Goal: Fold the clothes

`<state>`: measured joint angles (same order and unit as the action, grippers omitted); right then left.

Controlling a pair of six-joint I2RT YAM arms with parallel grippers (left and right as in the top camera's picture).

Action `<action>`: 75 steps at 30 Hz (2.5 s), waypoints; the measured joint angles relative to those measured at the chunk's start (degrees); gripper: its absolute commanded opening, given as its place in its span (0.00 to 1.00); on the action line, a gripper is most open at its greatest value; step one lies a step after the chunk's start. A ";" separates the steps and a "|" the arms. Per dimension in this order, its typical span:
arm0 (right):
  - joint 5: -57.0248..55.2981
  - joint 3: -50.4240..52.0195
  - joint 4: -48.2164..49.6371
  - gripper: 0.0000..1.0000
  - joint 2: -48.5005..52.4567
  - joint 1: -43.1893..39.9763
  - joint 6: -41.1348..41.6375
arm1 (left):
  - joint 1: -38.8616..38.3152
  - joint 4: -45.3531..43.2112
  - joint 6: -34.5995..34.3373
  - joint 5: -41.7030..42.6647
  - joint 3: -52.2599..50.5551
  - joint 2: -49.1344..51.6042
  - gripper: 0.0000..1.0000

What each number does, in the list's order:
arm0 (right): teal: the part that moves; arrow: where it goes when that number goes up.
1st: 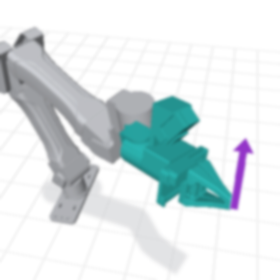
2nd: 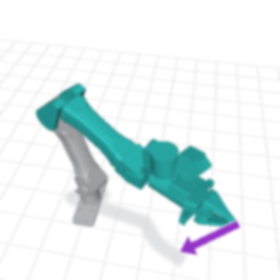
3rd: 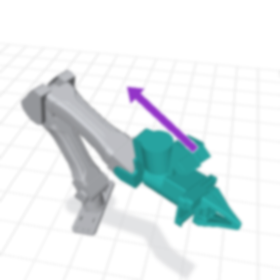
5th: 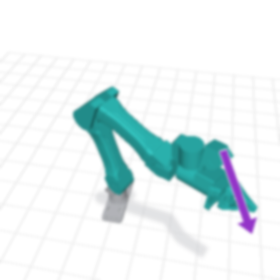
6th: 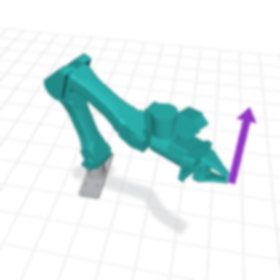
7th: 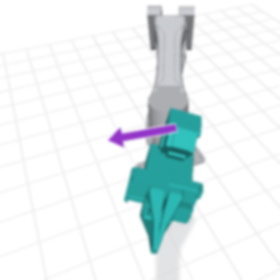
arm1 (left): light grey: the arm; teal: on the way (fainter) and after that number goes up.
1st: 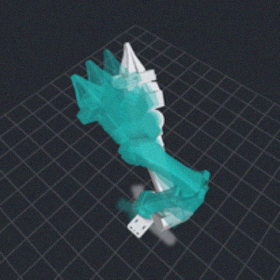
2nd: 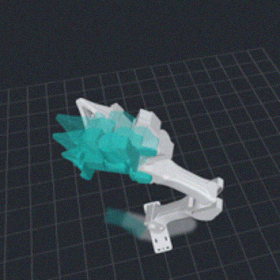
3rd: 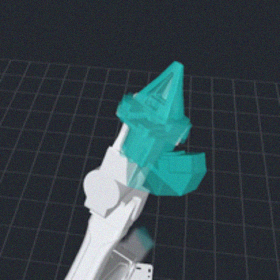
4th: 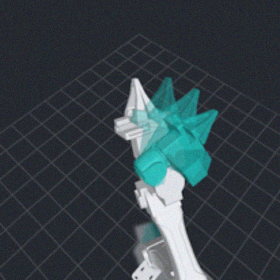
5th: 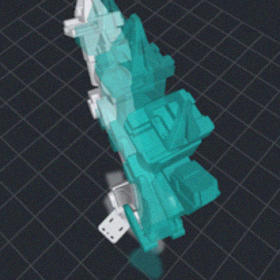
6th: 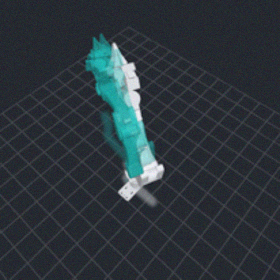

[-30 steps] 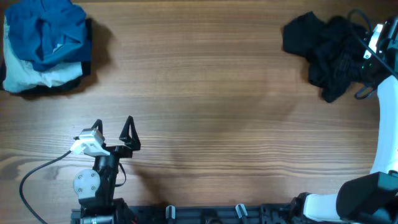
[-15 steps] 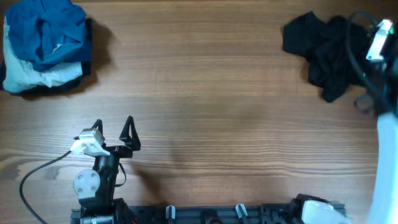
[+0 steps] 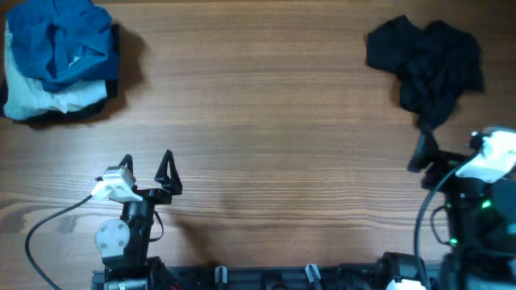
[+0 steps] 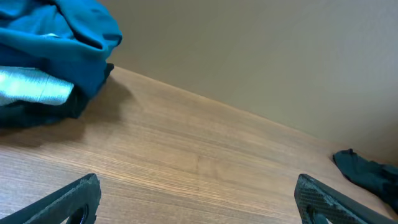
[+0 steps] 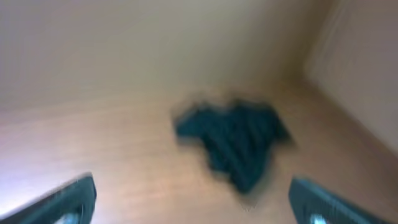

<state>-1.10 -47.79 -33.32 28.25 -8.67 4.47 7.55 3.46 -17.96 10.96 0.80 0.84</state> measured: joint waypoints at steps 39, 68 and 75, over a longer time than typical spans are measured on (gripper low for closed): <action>8.15 47.15 33.64 1.00 -27.15 6.75 -6.08 | 0.00 0.00 0.00 -0.02 -0.02 -0.04 1.00; 8.17 47.23 33.62 1.00 -27.15 6.75 -6.08 | 0.00 0.00 -0.02 -0.02 -0.02 -0.04 1.00; 8.15 47.23 33.62 1.00 -27.15 6.75 -6.05 | 0.00 0.00 0.00 -0.02 -0.02 -0.04 1.00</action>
<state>7.05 -0.56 0.30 1.10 -1.91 -1.58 7.55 3.46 -17.96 10.94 0.78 0.80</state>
